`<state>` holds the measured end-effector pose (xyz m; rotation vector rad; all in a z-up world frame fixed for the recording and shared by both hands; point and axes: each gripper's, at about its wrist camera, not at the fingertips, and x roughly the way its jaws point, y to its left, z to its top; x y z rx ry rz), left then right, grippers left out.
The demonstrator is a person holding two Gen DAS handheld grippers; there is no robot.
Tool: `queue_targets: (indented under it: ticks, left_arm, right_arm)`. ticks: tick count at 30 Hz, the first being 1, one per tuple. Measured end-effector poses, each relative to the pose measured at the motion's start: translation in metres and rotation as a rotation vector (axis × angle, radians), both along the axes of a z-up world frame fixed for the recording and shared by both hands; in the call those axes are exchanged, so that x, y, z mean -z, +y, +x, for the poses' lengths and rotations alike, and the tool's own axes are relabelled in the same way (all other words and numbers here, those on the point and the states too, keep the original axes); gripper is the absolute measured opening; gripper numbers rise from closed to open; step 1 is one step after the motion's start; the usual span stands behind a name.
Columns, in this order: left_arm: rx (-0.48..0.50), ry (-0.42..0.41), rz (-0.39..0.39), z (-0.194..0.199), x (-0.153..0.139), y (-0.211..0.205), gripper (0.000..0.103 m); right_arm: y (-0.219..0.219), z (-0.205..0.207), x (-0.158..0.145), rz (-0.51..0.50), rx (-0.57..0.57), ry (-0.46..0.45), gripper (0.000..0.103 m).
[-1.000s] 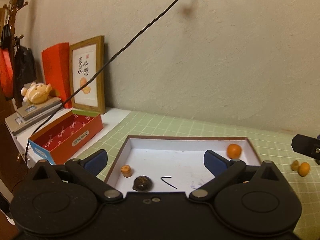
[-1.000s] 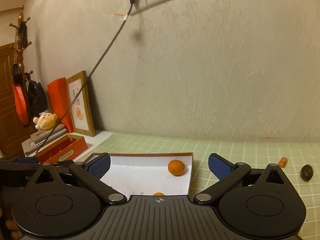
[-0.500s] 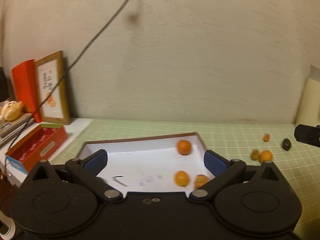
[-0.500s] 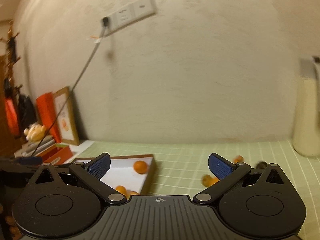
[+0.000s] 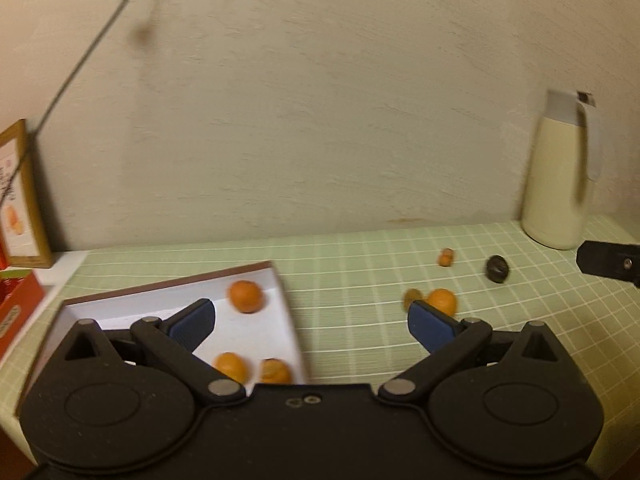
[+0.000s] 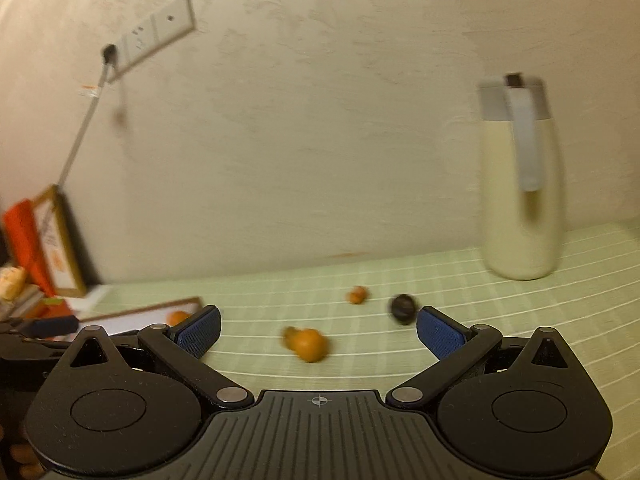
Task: Organize fruits
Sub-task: 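Move both open tools back toward the remaining fruits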
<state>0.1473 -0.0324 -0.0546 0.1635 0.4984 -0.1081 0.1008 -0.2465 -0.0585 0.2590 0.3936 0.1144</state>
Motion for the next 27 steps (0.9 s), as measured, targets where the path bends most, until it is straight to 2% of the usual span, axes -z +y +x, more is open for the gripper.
queue_targets:
  ticks: [7, 13, 14, 16, 21, 27]
  left_arm:
    - [0.051, 0.032, 0.009, 0.016, 0.018, -0.030, 0.097]
    - [0.070, 0.031, 0.039, 0.029, 0.026, -0.038, 0.094]
    - [0.061, 0.029, 0.041, 0.032, 0.027, -0.038, 0.092]
    - [0.030, 0.026, 0.039, 0.037, 0.028, -0.035, 0.092]
    - [0.008, 0.044, 0.014, 0.052, 0.030, -0.024, 0.091]
    - [0.072, 0.080, 0.014, 0.072, 0.042, -0.029, 0.083]
  right_arm:
    - [-0.022, 0.012, 0.003, 0.005, 0.050, 0.050, 0.103]
    - [-0.025, 0.022, 0.010, 0.019, 0.066, 0.062, 0.102]
    - [-0.024, 0.024, 0.012, 0.018, 0.064, 0.066, 0.098]
    - [-0.019, 0.031, 0.018, 0.023, 0.054, 0.078, 0.060]
    - [0.001, 0.056, 0.035, 0.019, 0.014, 0.134, 0.058]
    - [0.026, 0.091, 0.055, 0.002, -0.030, 0.179, 0.058]
